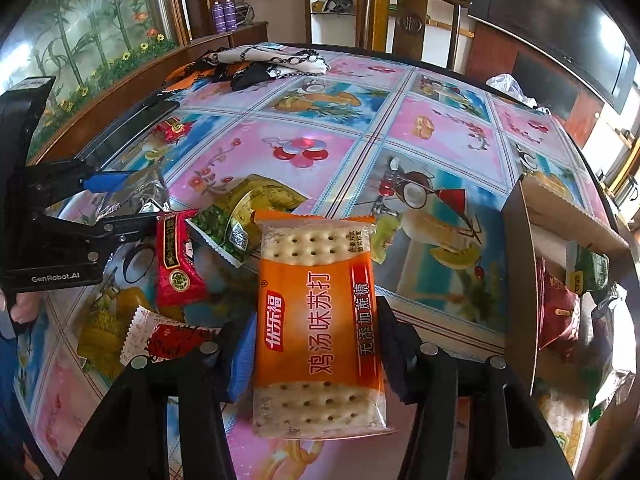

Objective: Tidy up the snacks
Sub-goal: 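Grasp a foil bag with the left gripper while the right grasps an orange cracker pack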

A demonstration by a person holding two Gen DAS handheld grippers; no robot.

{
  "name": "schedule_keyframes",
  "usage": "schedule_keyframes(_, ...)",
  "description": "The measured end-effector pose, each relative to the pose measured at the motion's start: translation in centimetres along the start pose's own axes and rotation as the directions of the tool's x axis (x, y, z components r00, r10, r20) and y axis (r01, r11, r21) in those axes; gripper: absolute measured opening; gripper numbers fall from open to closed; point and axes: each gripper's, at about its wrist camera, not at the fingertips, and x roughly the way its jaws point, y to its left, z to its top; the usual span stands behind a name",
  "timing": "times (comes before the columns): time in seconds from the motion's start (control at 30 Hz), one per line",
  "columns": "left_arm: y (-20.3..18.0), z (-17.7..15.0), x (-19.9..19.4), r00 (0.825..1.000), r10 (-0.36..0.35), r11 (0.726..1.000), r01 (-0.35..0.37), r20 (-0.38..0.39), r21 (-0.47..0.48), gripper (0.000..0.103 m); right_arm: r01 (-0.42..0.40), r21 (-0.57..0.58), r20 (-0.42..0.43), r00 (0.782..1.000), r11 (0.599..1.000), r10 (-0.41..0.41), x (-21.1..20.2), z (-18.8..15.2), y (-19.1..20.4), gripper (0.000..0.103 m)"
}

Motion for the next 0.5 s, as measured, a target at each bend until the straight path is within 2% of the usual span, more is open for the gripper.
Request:
schedule_keyframes(0.1,0.0,0.1,-0.4,1.0,0.009,0.999,-0.008,0.011,-0.035,0.057,0.0,0.033,0.024,1.0,0.999,-0.001,-0.5,0.2,-0.6,0.057)
schedule_keyframes(0.2,-0.2,0.4,-1.5,0.998,0.014,0.998,-0.011,0.053,-0.06,0.057,-0.008,0.076,0.066,0.998,0.997,0.003,-1.5,0.4,-1.3,0.057)
schedule_keyframes(0.33,0.0,1.0,-2.9,0.993,0.016,0.987,0.003,0.12,-0.158,0.057,-0.03,0.126,0.104,0.994,0.992,0.017,-2.2,0.6,-2.2,0.057)
schedule_keyframes(0.5,-0.2,1.6,-3.7,0.98,0.112,0.953,-0.059,0.163,-0.298,0.057,-0.061,0.161,0.122,0.992,0.985,0.042,-2.4,0.8,-2.6,0.057)
